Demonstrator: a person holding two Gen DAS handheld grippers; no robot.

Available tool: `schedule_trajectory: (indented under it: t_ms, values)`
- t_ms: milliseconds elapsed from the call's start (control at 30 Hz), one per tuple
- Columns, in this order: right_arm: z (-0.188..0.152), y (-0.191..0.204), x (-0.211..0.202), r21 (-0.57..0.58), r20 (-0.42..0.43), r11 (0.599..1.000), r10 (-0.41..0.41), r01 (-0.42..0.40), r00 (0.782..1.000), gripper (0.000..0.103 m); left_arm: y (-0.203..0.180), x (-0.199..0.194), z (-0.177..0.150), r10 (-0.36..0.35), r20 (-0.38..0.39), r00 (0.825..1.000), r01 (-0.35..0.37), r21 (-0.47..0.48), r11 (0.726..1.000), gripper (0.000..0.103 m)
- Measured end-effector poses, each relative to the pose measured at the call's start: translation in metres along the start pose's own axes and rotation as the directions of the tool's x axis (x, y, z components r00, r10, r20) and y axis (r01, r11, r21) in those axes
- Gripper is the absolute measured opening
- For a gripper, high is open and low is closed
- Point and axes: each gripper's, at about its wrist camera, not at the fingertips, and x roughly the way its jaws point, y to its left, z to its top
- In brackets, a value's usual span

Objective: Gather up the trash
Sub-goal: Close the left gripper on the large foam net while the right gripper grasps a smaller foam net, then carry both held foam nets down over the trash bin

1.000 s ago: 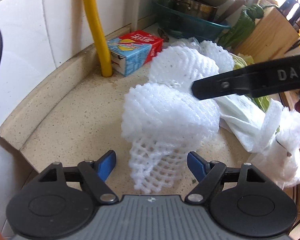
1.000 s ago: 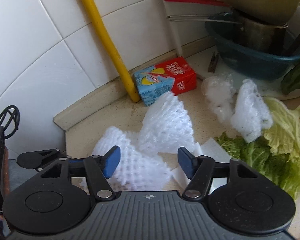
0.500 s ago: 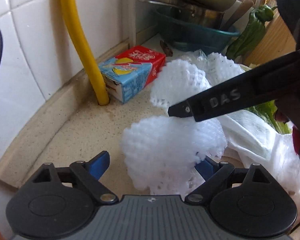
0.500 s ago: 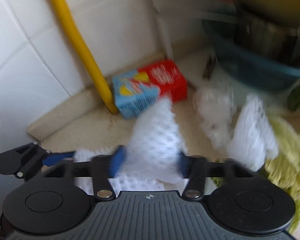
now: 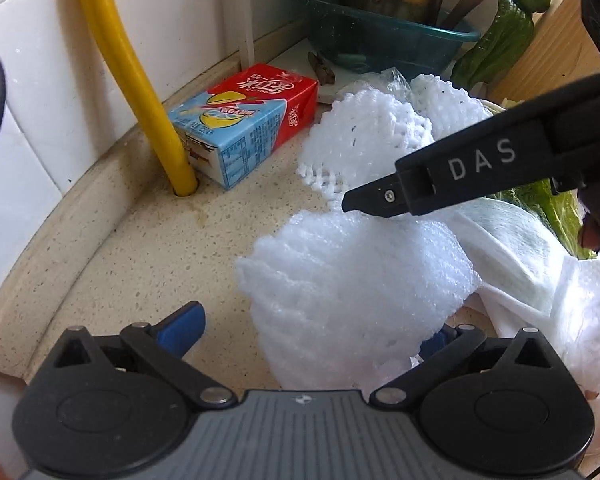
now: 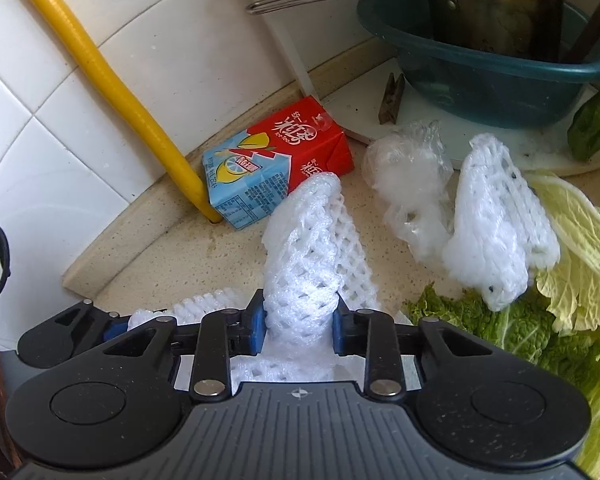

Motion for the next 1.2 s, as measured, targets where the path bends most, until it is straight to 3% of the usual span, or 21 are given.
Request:
schedule_trajectory:
  t_ms: [300,367,433,533,700,900,1200]
  values:
    - [-0.003,0.007,-0.006,-0.011,0.021,1.000,-0.002,0.002,1.000,0.035,-0.001,0.001,-0.003,0.026,0.005,1.000,-0.025,-0.036,0.999,0.100]
    - [-0.004,0.008,-0.011,-0.011,0.030,1.000,0.000,0.001,1.000,0.034,-0.001,-0.001,-0.003,0.016,0.013,1.000,-0.016,-0.040,0.999,0.091]
    - [-0.005,0.009,-0.018,-0.011,0.044,1.000,0.009,-0.009,0.999,0.032,-0.004,-0.005,-0.002,0.003,0.018,1.000,-0.002,-0.040,0.999,0.073]
    - [-0.007,0.012,-0.030,-0.015,0.067,1.000,0.015,-0.014,0.998,0.031,-0.010,-0.010,-0.001,-0.004,0.020,1.000,0.005,-0.041,0.999,0.054]
    - [-0.012,0.019,-0.055,-0.025,0.125,0.999,0.023,-0.020,0.992,0.029,-0.014,-0.031,-0.007,0.044,0.052,0.998,-0.042,-0.039,0.998,0.039]
    - [-0.017,0.017,-0.083,0.006,0.189,0.998,0.057,-0.059,0.980,0.028,-0.007,-0.061,-0.022,0.102,0.080,0.992,-0.094,-0.101,0.991,0.036]
    - [-0.041,0.044,-0.121,-0.118,0.230,0.988,0.128,-0.103,0.965,0.028,-0.013,-0.112,-0.051,0.224,0.120,0.967,-0.195,-0.219,0.956,0.035]
